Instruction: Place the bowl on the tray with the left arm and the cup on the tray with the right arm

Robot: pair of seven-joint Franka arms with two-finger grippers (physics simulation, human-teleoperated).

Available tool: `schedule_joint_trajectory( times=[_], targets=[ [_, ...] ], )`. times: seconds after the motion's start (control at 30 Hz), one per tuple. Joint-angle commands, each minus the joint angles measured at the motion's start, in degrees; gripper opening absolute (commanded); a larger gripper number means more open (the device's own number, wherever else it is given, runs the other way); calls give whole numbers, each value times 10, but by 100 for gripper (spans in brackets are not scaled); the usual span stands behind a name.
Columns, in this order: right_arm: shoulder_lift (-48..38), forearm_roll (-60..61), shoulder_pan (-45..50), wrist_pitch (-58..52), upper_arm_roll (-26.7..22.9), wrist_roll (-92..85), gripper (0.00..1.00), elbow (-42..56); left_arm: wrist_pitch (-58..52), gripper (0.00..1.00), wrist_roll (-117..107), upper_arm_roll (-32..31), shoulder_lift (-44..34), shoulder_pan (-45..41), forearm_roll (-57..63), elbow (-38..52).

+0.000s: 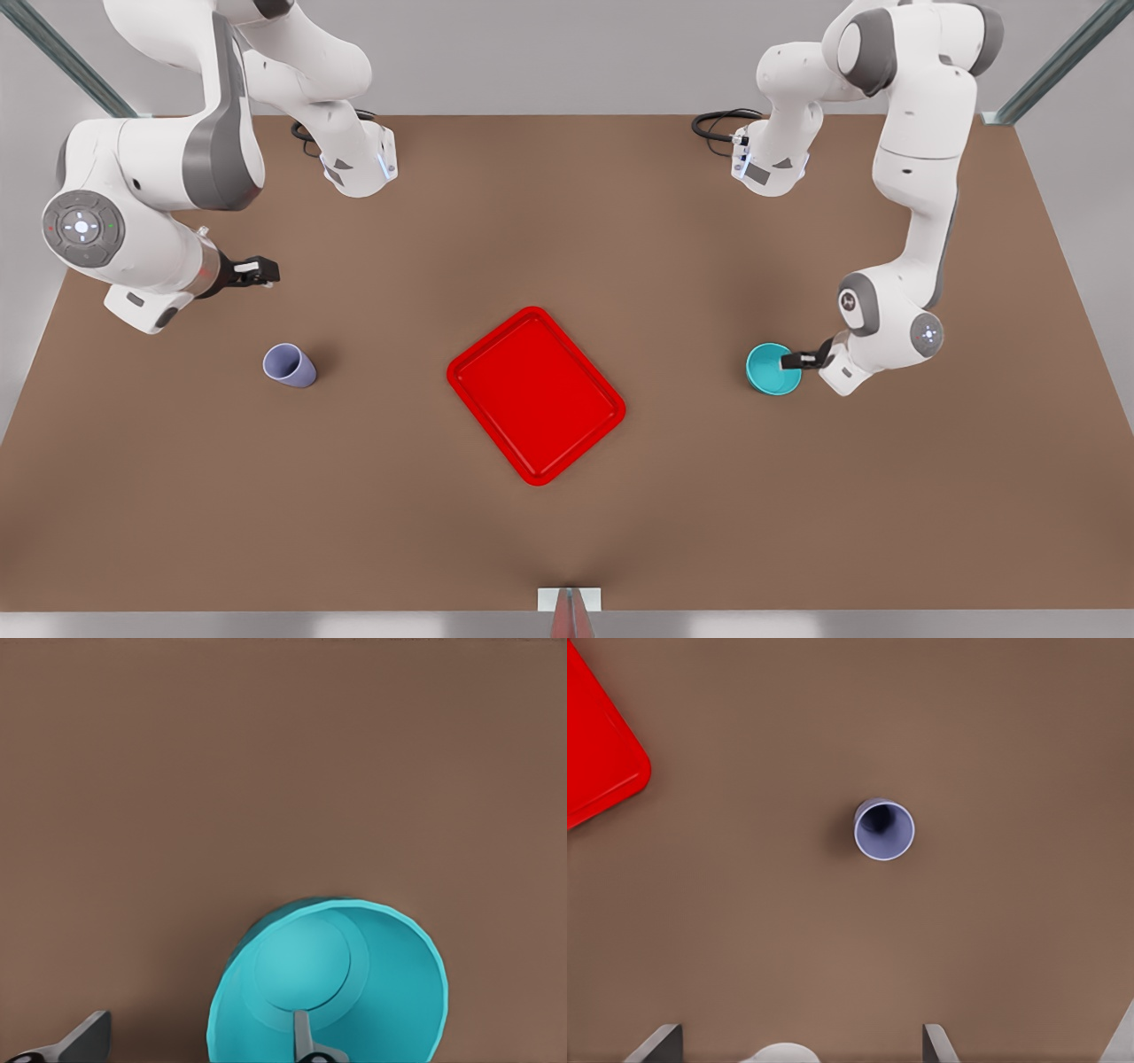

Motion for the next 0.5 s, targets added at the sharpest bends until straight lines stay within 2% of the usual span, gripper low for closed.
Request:
schedule_joint_trajectory(
  times=[0.0, 0.03, 0.07, 0.1, 0.2, 0.23, 0.3, 0.33, 0.47],
  targets=[
    [-1, 0, 0, -1, 0, -1, 100, 0, 32, 100, 26, 0, 3, 0, -6, 0],
    [-1, 0, 0, 0, 0, -1, 100, 0, 32, 100, 26, 0, 6, -1, -6, 0],
    [-1, 0, 0, 0, 1, -1, 100, 0, 32, 82, 25, -1, 6, -1, -6, 0],
    [-1, 0, 0, 0, 0, 0, 100, 0, 31, 59, 23, -1, 6, -2, -6, 0],
    [1, 1, 1, 1, 1, 0, 100, 0, 31, 54, 22, -2, 6, -3, -7, 0],
    [3, 1, 1, 1, 1, 0, 100, 0, 29, 47, 20, -1, 6, -3, -7, 0],
    [4, 2, 1, 2, 1, 0, 100, 0, 24, 25, 19, -2, 5, -4, -34, 0],
    [4, 2, 1, 2, 1, 0, 100, 0, 13, 21, 20, -2, 5, -9, -48, 0],
    [4, 3, 1, 2, 1, 0, 100, 0, -24, 21, 12, -1, -9, -27, -59, 12]
  ],
)
